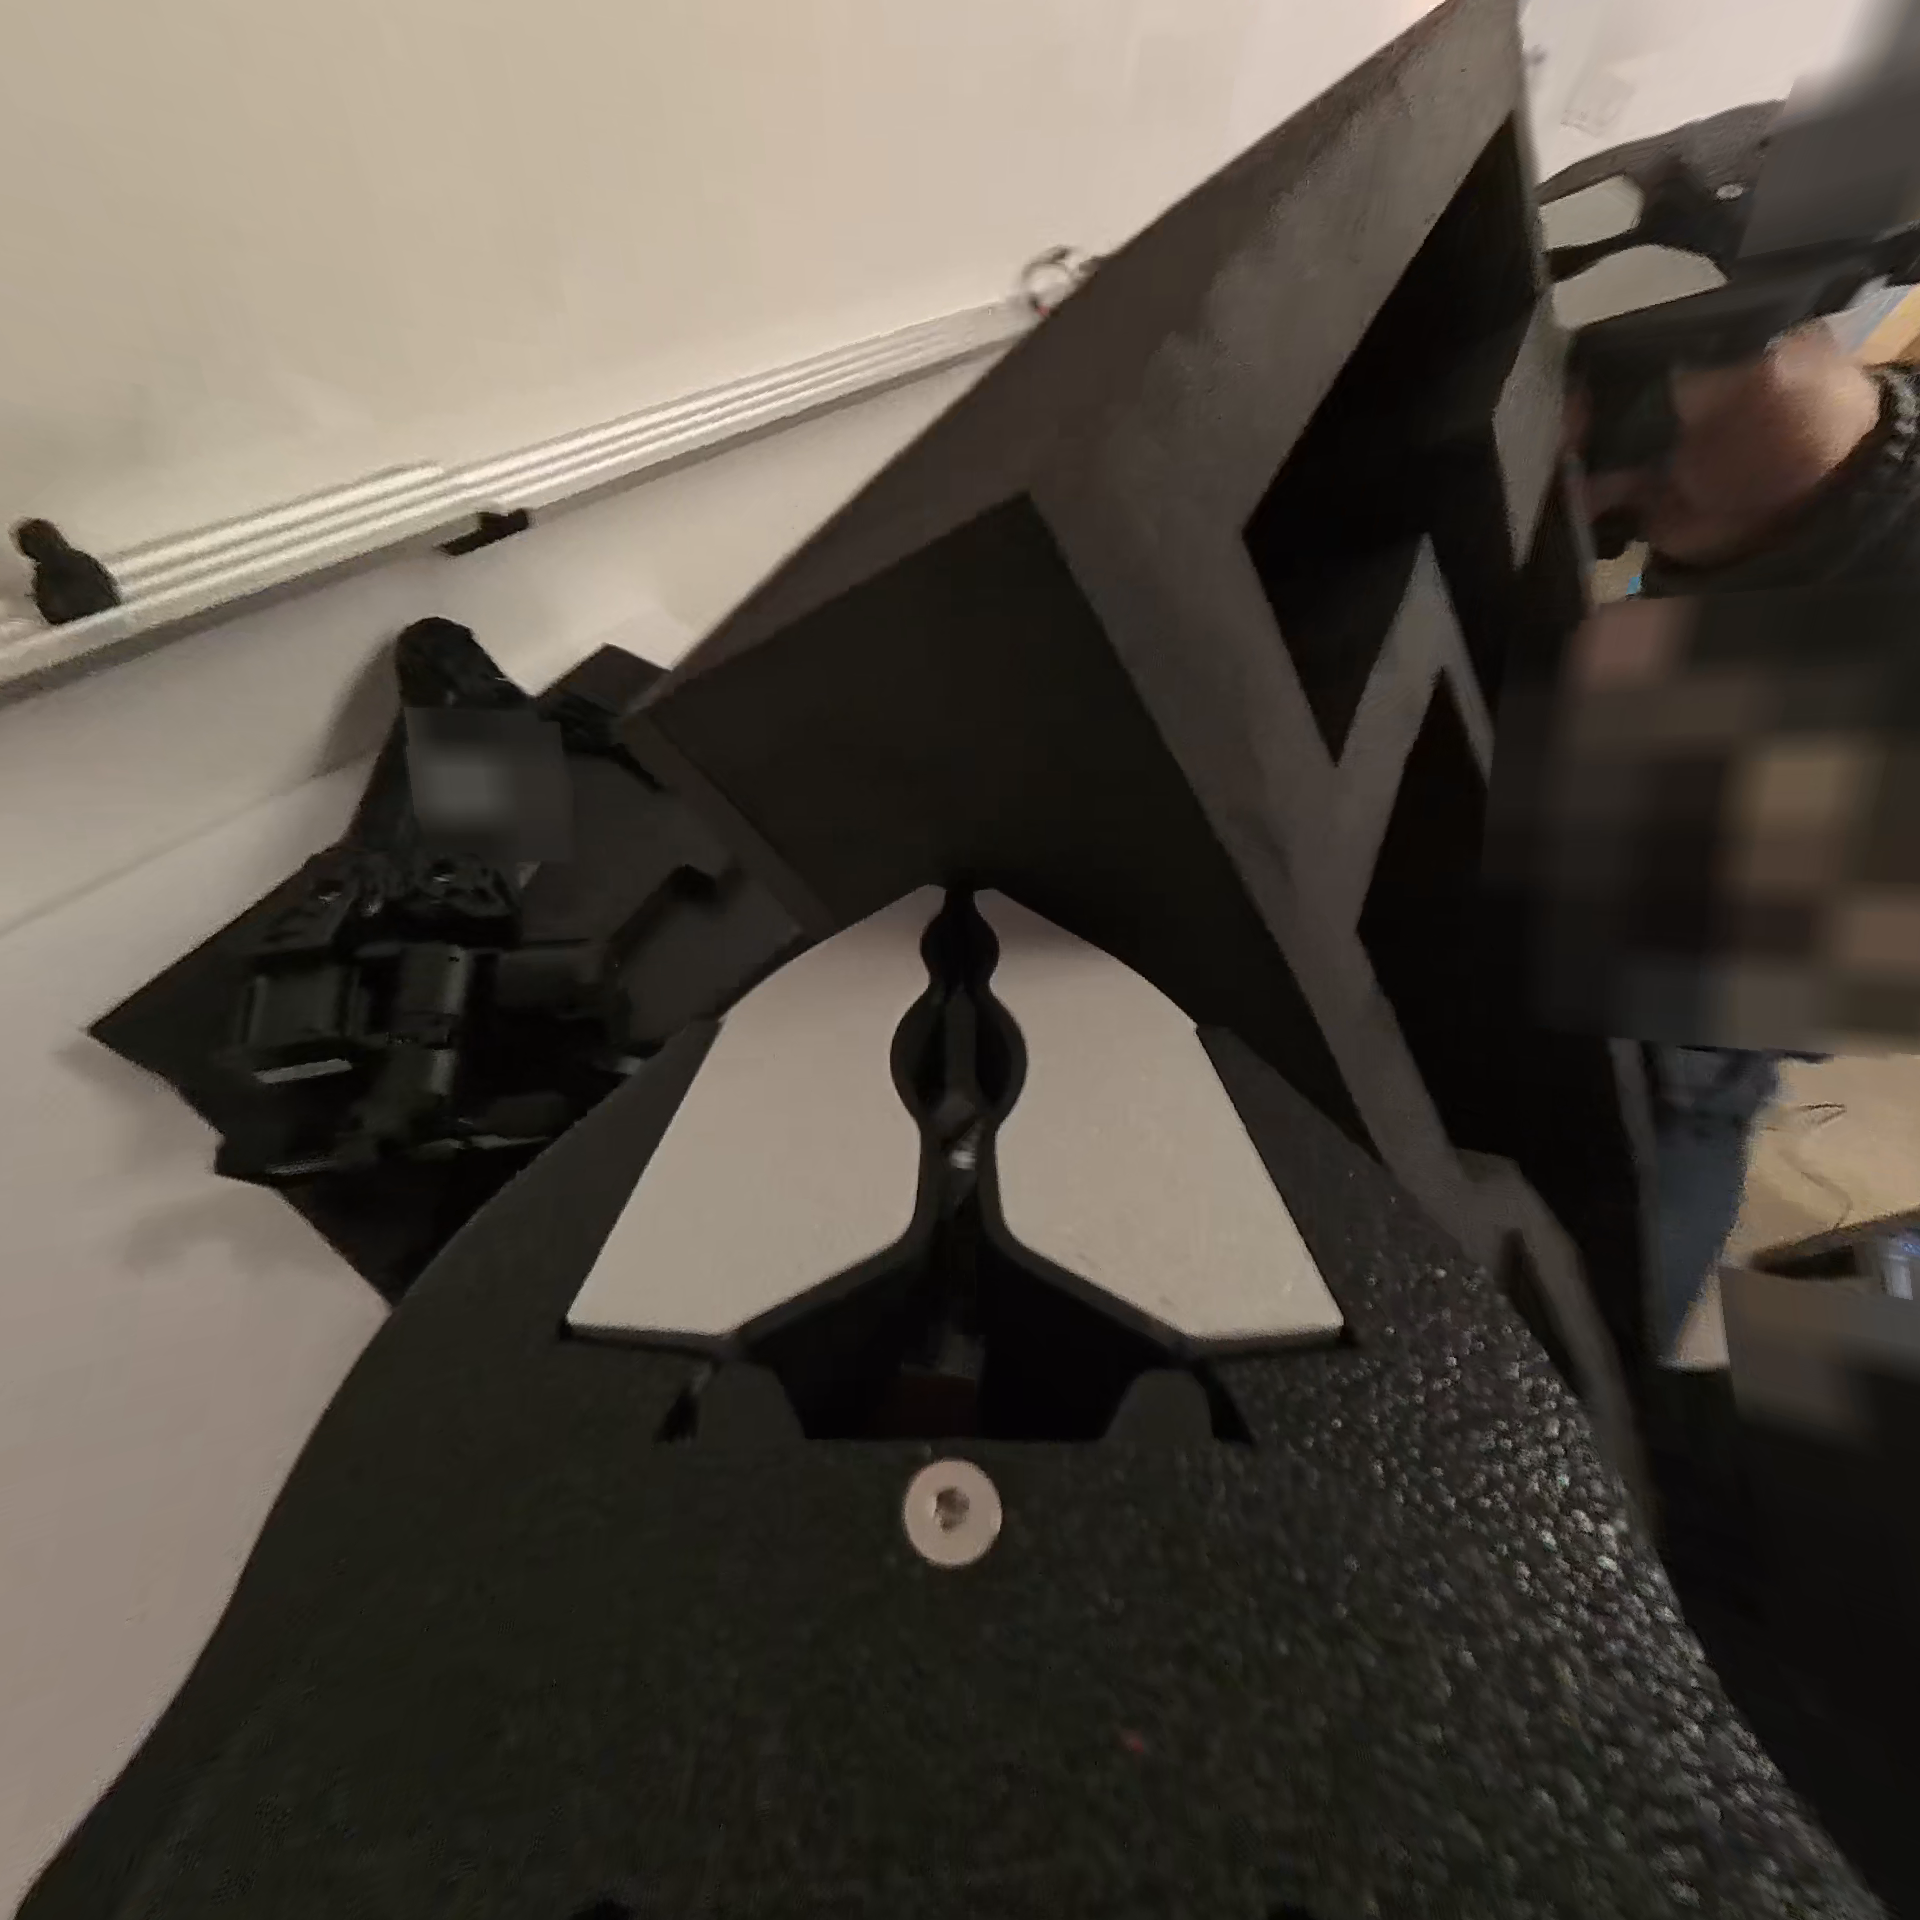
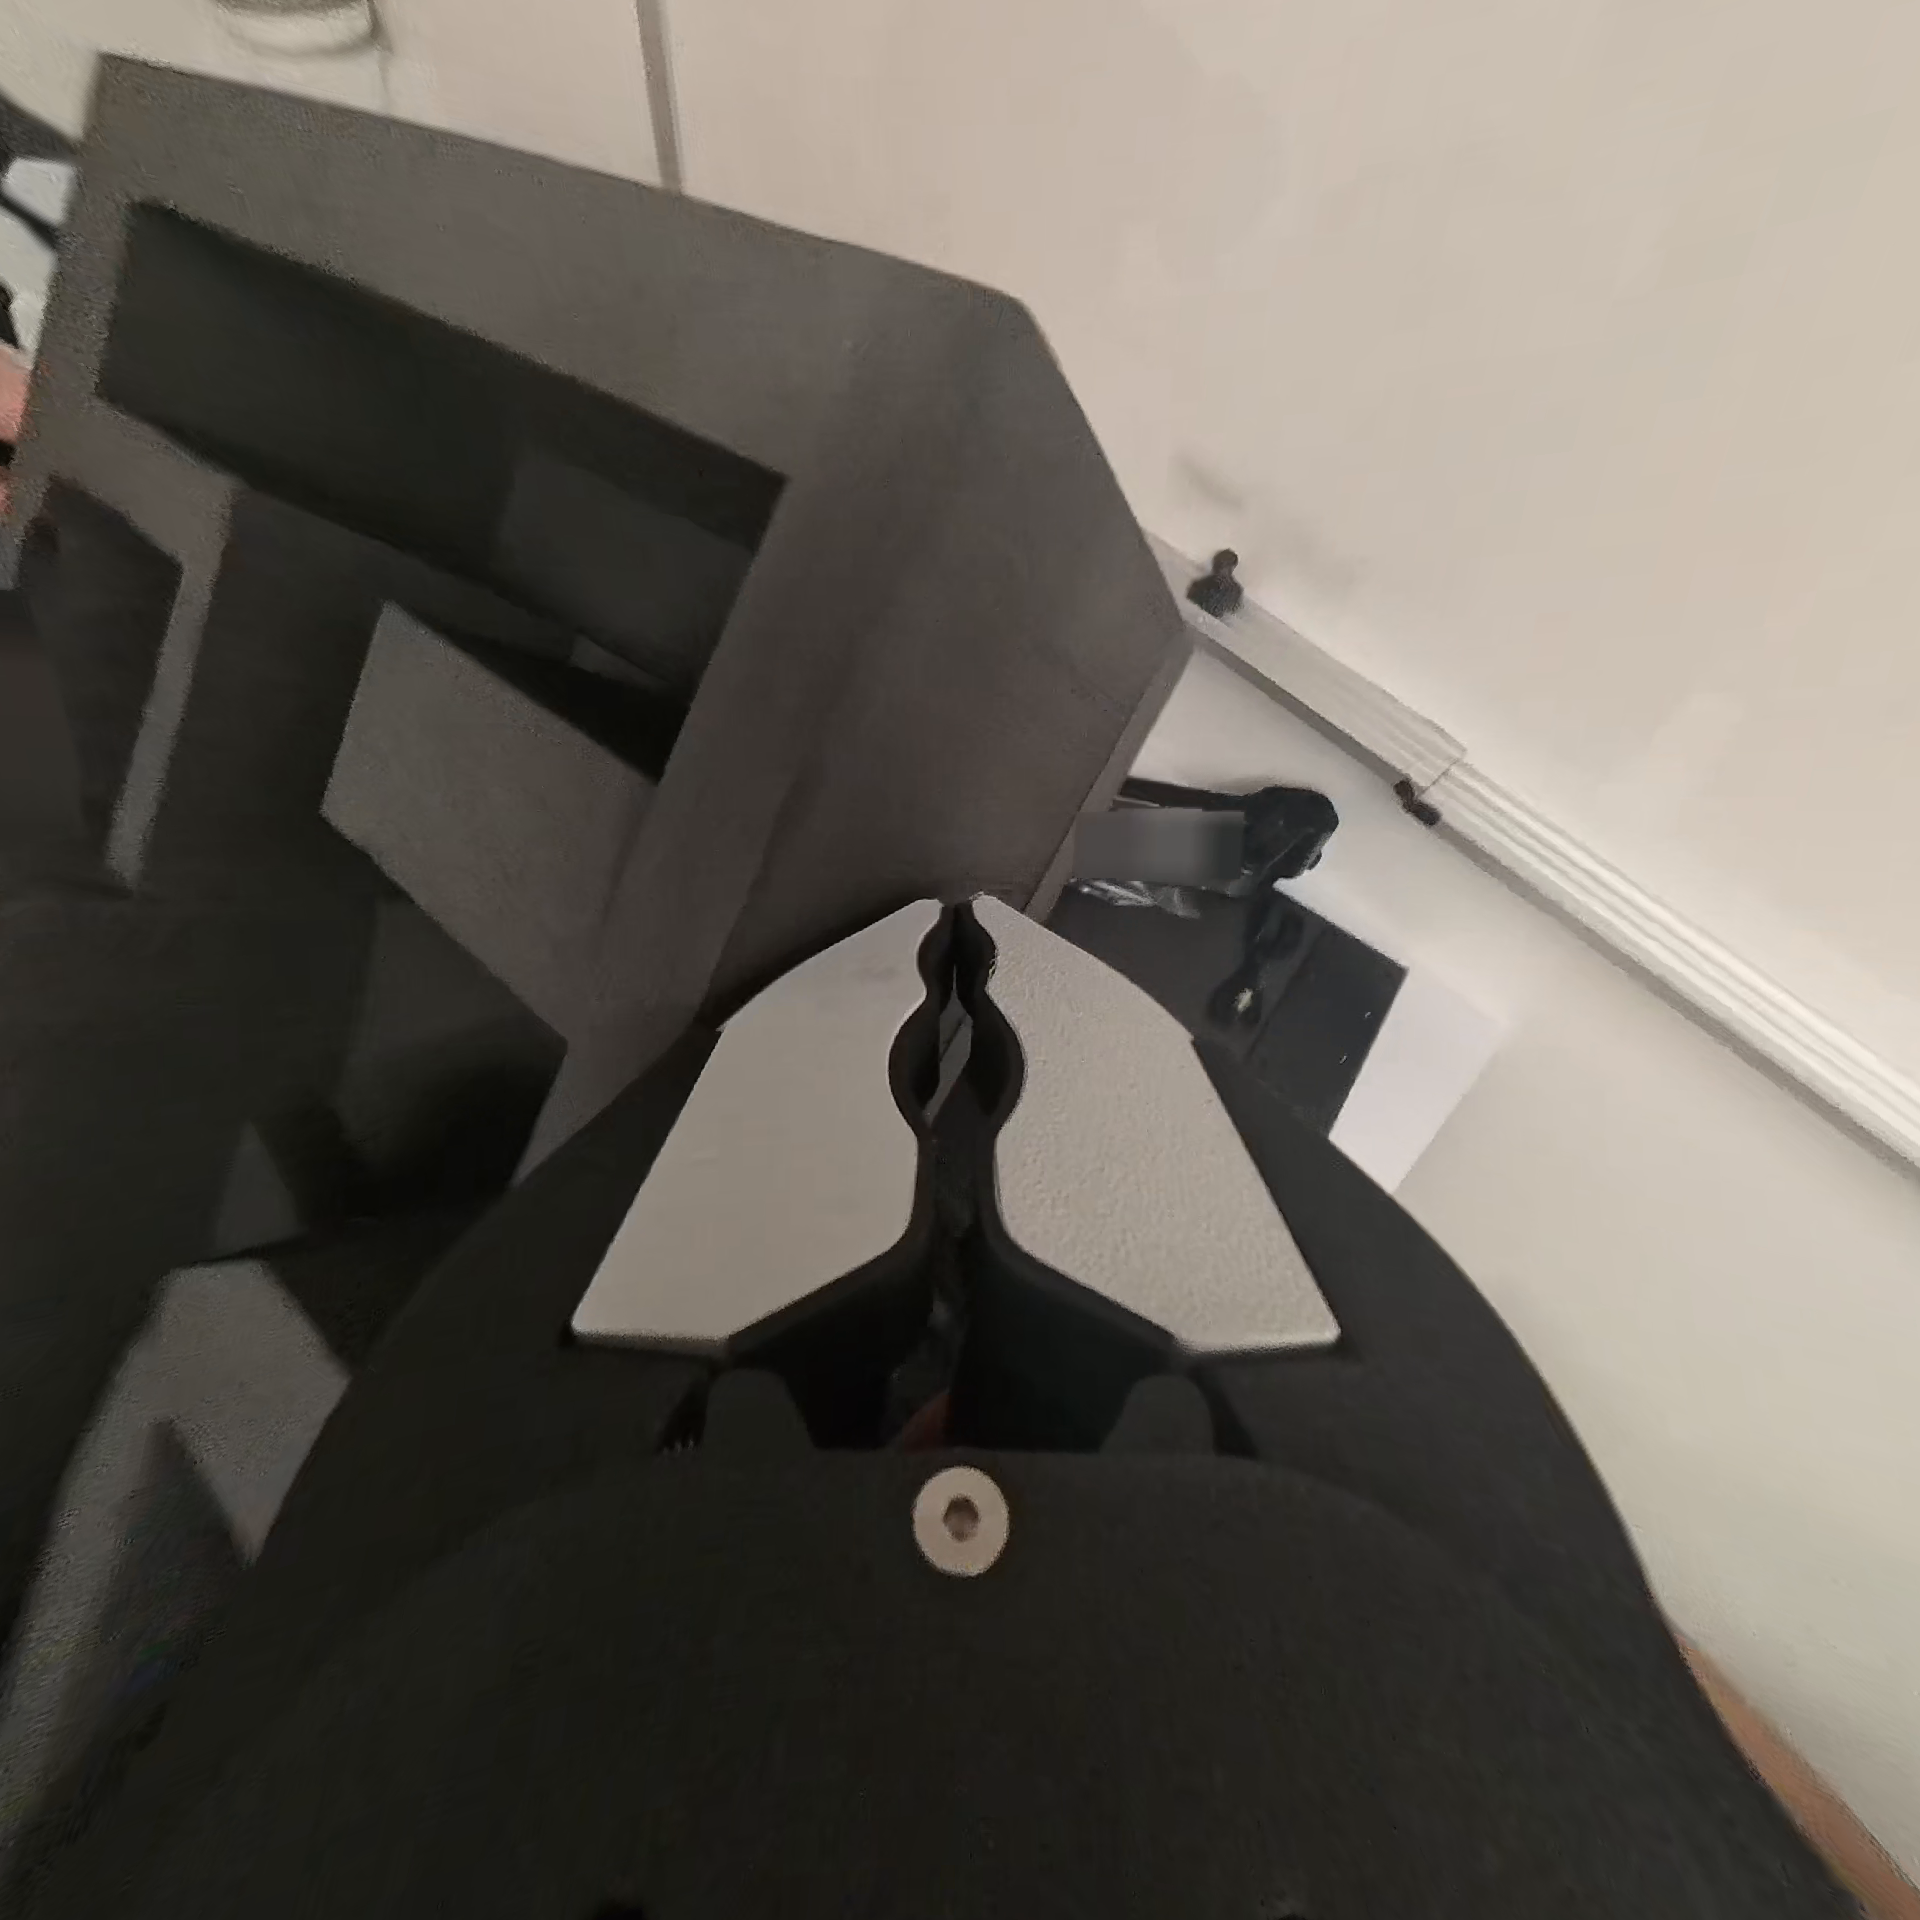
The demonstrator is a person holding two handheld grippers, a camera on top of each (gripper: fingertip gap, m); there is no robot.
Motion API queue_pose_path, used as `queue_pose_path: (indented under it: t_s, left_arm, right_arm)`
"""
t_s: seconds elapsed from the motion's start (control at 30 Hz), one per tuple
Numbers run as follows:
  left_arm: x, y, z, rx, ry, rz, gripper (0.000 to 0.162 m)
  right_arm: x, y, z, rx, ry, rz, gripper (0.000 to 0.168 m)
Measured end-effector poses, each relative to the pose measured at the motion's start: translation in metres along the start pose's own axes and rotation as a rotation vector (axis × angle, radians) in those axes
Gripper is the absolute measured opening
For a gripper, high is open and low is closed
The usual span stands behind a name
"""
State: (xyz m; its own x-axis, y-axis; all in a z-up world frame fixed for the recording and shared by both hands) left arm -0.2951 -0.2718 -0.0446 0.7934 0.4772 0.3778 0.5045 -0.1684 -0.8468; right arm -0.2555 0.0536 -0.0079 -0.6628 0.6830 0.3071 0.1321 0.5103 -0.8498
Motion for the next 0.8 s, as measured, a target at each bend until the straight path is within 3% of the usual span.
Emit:
queue_pose_path:
  t_s: [0.17, 0.3, 0.43, 0.6, 0.67, 0.77, 0.8]
  left_arm:
    - [-0.078, 0.027, 0.066, 0.006, -0.054, 0.071, 0.0]
    - [-0.129, 0.06, 0.117, -0.074, -0.102, 0.072, 0.0]
    - [-0.154, 0.098, 0.139, -0.129, -0.135, 0.064, 0.0]
    - [-0.171, 0.108, 0.137, -0.087, -0.288, 0.048, 0.0]
    - [-0.179, 0.106, 0.123, -0.084, -0.457, 0.043, 0.0]
    - [-0.17, 0.101, 0.093, -0.012, -0.563, -0.01, 0.0]
    - [-0.16, 0.099, 0.085, 0.002, -0.562, -0.03, 0.003]
  right_arm:
    - [0.023, 0.069, 0.078, -0.058, 0.066, -0.149, 0.0]
    - [0.029, 0.13, 0.129, -0.163, 0.059, -0.11, 0.0]
    - [0.026, 0.173, 0.159, -0.286, 0.062, -0.039, 0.0]
    - [0.021, 0.202, 0.169, -0.457, 0.121, -0.05, 0.0]
    - [0.027, 0.205, 0.159, -0.526, 0.207, -0.056, 0.0]
    - [0.027, 0.191, 0.13, -0.532, 0.269, 0.034, 0.0]
    - [0.025, 0.184, 0.118, -0.521, 0.271, 0.092, 0.014]
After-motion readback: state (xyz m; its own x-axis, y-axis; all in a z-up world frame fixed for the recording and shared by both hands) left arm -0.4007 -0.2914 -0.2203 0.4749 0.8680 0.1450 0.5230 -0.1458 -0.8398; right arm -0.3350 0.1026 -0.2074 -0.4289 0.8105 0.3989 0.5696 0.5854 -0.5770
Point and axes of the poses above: each gripper's, where its closed fingertips meet, z out along the fingers, y out of its underside, x = y × z across the jaws, the point moved 6 cm from there along -z, back along the fingers, and after that the axes turned 11 degrees about -z, right-handed, at the moved point
